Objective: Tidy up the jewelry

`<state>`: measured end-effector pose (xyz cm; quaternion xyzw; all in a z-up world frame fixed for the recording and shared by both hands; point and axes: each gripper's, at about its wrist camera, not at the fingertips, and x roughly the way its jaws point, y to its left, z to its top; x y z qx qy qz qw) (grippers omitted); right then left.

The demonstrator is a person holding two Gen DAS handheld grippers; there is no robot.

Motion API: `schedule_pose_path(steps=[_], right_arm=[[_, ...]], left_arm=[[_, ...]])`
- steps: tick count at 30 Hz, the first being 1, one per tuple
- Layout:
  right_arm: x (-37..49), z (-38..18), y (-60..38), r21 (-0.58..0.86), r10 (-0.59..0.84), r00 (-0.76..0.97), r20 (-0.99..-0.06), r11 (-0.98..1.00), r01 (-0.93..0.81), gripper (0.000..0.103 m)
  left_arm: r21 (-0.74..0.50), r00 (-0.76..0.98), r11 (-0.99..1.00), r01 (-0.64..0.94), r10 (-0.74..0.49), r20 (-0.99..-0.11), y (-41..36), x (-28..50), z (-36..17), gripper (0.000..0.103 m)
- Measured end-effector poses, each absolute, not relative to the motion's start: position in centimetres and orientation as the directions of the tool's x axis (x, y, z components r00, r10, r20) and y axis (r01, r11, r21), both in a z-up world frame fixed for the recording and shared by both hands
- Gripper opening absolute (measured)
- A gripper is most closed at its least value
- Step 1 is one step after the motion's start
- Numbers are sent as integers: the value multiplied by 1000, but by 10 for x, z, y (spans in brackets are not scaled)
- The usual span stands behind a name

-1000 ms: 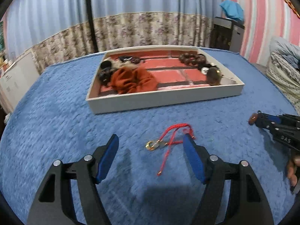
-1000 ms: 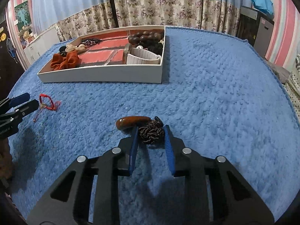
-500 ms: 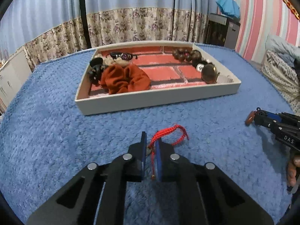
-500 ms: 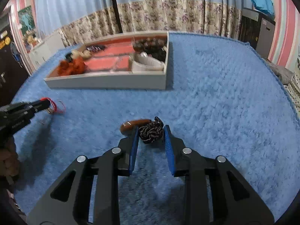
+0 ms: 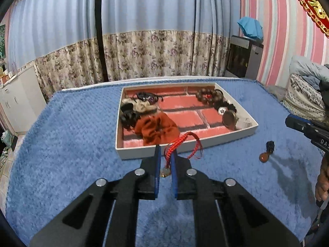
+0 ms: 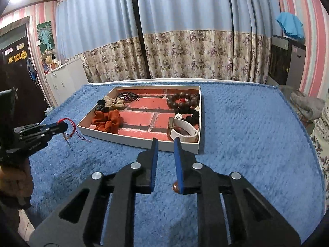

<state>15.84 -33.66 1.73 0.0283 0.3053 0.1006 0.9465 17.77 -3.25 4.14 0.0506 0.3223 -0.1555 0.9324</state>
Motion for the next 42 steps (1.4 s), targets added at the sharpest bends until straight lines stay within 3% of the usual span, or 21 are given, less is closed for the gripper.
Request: schedule_pose_path(steps=[1, 3, 4, 5, 10, 15, 16, 17, 18, 25, 34, 42], right_arm=[[159, 16, -337, 112, 197, 792, -578, 980, -163, 17], [158, 10, -339, 114, 196, 779, -596, 981, -160, 35], [158, 3, -340, 118, 195, 775, -601, 981, -155, 50], [159, -7, -342, 113, 178, 769, -614, 984, -138, 52], [174, -47, -356, 93, 89, 715, -694, 995, -34, 49], [188, -64, -377, 175, 84, 696, -713, 983, 60, 45], [194, -69, -377, 182, 95, 674, -733, 982, 59, 37], [197, -73, -376, 180, 100, 653, -751, 982, 56, 23], [201, -79, -373, 168, 97, 632, -769, 984, 53, 18], [187, -54, -371, 177, 114, 703, -702, 984, 17, 17], [170, 28, -350, 120, 136, 821, -555, 989, -82, 17], [174, 48, -340, 100, 146, 839, -525, 989, -109, 17]], left_arm=[[-3, 746, 947, 321, -255, -615, -32, 177, 42, 9], [-8, 747, 948, 317, -255, -614, -29, 175, 42, 9], [-9, 746, 949, 315, -254, -615, -28, 174, 41, 9], [-11, 746, 950, 313, -253, -616, -28, 173, 39, 9], [-18, 727, 949, 316, -255, -637, -29, 174, 29, 9], [-19, 725, 949, 316, -254, -640, -29, 174, 27, 9], [-19, 725, 949, 315, -253, -641, -29, 173, 27, 9], [-18, 724, 949, 316, -253, -641, -29, 173, 26, 9], [-20, 724, 948, 317, -255, -641, -29, 173, 26, 9], [-13, 728, 948, 319, -253, -637, -29, 173, 26, 9], [-10, 766, 948, 318, -263, -586, -27, 178, 56, 9], [7, 784, 948, 319, -260, -564, -27, 183, 70, 9]])
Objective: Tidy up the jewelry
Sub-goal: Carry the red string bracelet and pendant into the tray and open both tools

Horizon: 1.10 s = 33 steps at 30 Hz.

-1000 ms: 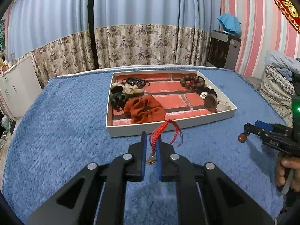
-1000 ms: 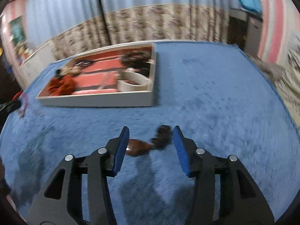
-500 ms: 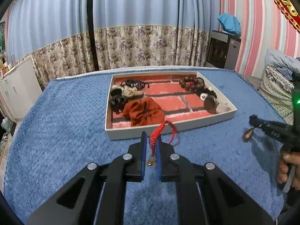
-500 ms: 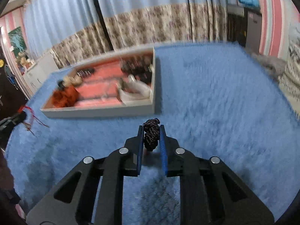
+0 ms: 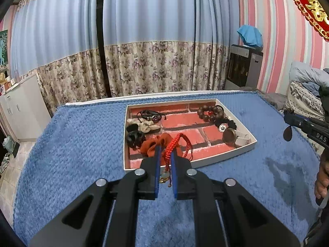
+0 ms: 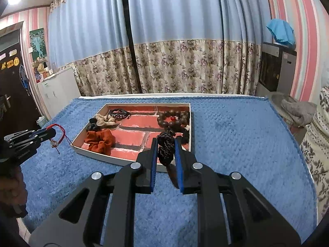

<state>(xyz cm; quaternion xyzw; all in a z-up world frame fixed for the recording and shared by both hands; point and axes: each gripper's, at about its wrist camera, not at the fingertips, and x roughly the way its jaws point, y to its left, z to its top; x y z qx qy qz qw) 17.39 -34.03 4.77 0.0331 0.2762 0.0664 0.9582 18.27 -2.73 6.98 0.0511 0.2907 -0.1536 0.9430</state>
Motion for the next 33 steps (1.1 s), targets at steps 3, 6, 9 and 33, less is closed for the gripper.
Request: schedule_pose_path(steps=[3, 6, 9, 33], right_arm=[[175, 49, -340, 102, 154, 837, -526, 988, -118, 17], [178, 48, -338, 102, 160, 833, -530, 987, -125, 17], [179, 48, -336, 98, 157, 834, -529, 987, -124, 17], [300, 29, -327, 170, 228, 792, -566, 973, -159, 17]], left_arm=[[5, 785, 949, 315, -258, -563, -25, 187, 71, 9], [5, 787, 950, 311, -254, -562, -23, 191, 72, 9], [5, 787, 952, 306, -250, -564, -22, 195, 71, 9], [11, 740, 952, 304, -229, -633, -43, 310, 38, 10]])
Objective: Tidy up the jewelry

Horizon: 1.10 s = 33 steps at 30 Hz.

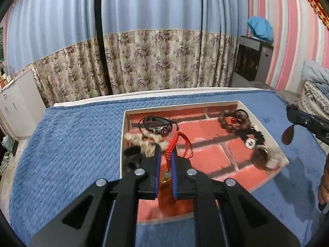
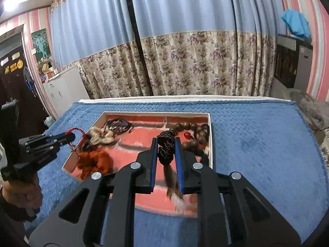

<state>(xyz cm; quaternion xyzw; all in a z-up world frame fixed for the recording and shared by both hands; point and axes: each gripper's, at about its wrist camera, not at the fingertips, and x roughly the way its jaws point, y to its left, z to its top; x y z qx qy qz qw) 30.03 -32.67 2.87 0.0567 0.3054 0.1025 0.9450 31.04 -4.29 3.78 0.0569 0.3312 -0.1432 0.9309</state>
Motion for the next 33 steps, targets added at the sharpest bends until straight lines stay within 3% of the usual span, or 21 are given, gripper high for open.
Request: schedule_pose_path(steps=[10, 15, 16, 18, 19, 20, 26, 33], right_arm=[[374, -30, -337, 135, 133, 704, -698, 989, -52, 17], [373, -46, -347, 122, 111, 696, -709, 992, -34, 20], [372, -47, -349, 126, 113, 697, -708, 992, -32, 23], [369, -43, -351, 121, 108, 709, -697, 992, -33, 32], [367, -39, -351, 121, 111, 717, -689, 992, -37, 39], [364, -34, -352, 123, 116, 725, -679, 991, -43, 44], [327, 12, -356, 110, 115, 800, -588, 992, -61, 53], [232, 29, -344, 58, 99, 878, -469, 995, -81, 79]], left_arm=[[51, 669, 960, 274, -153, -728, -53, 370, -16, 10], [49, 653, 955, 293, -162, -740, -51, 370, -27, 13], [45, 649, 952, 304, -172, -741, -51, 369, -27, 20], [43, 661, 947, 318, -189, -726, -53, 364, -20, 60], [51, 683, 947, 316, -190, -705, -53, 360, -13, 66], [54, 699, 947, 316, -194, -688, -53, 355, -7, 70], [5, 732, 941, 339, -260, -630, -41, 332, 33, 70], [70, 870, 963, 259, -201, -450, -10, 238, 61, 94]])
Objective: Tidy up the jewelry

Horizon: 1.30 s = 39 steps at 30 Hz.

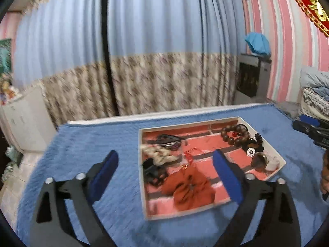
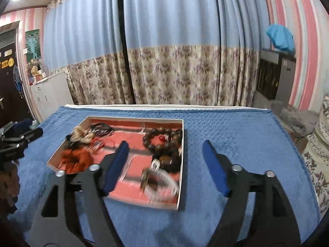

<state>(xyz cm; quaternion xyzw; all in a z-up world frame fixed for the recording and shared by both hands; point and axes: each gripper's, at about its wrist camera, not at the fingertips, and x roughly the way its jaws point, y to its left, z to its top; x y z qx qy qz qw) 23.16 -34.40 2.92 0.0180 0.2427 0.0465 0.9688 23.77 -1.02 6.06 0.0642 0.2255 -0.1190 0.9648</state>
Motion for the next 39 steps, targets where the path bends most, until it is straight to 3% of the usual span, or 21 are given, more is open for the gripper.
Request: schedule_pose_path(steps=[6, 13, 25, 39], right_arm=[[145, -2, -320, 63, 127, 884, -451, 992, -111, 83], [83, -24, -304, 26, 81, 909, -409, 997, -77, 85], [63, -30, -306, -14, 14, 946, -325, 1000, -20, 92], [65, -29, -309, 8, 13, 942, -336, 1000, -11, 98]], left_arm=[[32, 909, 985, 168, -142, -391, 12, 153, 35, 99], [17, 905, 993, 118, -100, -413, 21, 108, 9, 99], [16, 925, 996, 92, -80, -371, 20, 87, 1, 99], [34, 933, 995, 96, -78, -351, 19, 84, 2, 99]])
